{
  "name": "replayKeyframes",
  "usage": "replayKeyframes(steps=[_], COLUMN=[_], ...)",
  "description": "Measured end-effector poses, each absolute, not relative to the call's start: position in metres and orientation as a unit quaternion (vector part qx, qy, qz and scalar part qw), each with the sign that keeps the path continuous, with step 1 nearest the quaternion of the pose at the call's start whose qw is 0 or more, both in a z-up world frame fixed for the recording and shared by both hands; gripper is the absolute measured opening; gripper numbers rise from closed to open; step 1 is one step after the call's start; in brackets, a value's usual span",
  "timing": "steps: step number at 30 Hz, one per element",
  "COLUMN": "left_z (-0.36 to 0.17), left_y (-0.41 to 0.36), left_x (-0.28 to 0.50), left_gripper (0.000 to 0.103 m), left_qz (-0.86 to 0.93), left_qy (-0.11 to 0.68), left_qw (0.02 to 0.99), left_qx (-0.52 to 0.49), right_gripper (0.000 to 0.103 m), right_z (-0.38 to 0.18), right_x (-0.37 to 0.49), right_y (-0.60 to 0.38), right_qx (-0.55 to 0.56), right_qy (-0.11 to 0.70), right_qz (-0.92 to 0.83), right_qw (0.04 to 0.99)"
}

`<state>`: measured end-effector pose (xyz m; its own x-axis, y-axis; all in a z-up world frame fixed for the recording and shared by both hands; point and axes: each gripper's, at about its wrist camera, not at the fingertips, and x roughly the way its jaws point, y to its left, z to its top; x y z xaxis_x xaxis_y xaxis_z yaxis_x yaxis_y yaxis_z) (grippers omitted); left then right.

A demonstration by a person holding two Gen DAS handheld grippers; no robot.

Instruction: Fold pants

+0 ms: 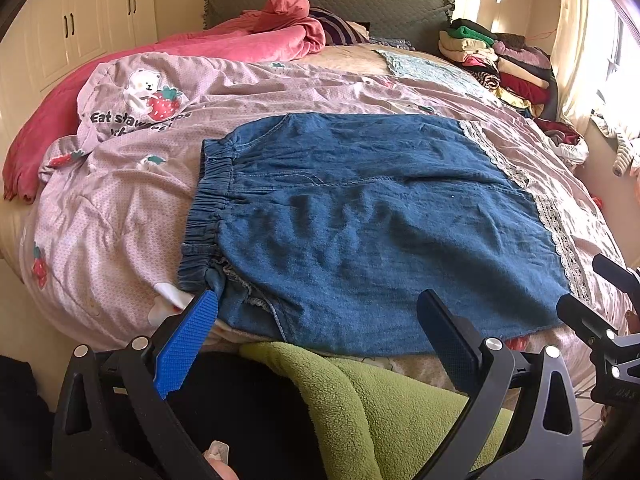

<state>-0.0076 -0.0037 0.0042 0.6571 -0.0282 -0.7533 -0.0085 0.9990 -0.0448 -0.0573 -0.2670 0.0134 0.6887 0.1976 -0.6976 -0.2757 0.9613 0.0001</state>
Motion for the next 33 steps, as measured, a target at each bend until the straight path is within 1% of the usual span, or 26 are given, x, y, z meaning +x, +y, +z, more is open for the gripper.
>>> replayKeyframes(steps=[29,33], left_z=[0.0106,0.0053], left_y=[0.0006,-0.0043], left_x=[-0.0116,-0.0088], left_gripper=[0.099,0.099], left_qz=[-0.003,-0.005], left_qy=[0.414,0.413], left_qw=[0.91,0.911], left_qx=[-0.02,-0.018], right_gripper=[0.095,0.095], right_z=[0.0131,0.0131], right_x=[-0.0567,-0.0564], right_y=[-0.2656,-0.2649], right_qx=[-0.055,-0.054], right_qy=[0.373,0.373], right_qz=[0.128,0.129], right_qw=[0.917,0.917])
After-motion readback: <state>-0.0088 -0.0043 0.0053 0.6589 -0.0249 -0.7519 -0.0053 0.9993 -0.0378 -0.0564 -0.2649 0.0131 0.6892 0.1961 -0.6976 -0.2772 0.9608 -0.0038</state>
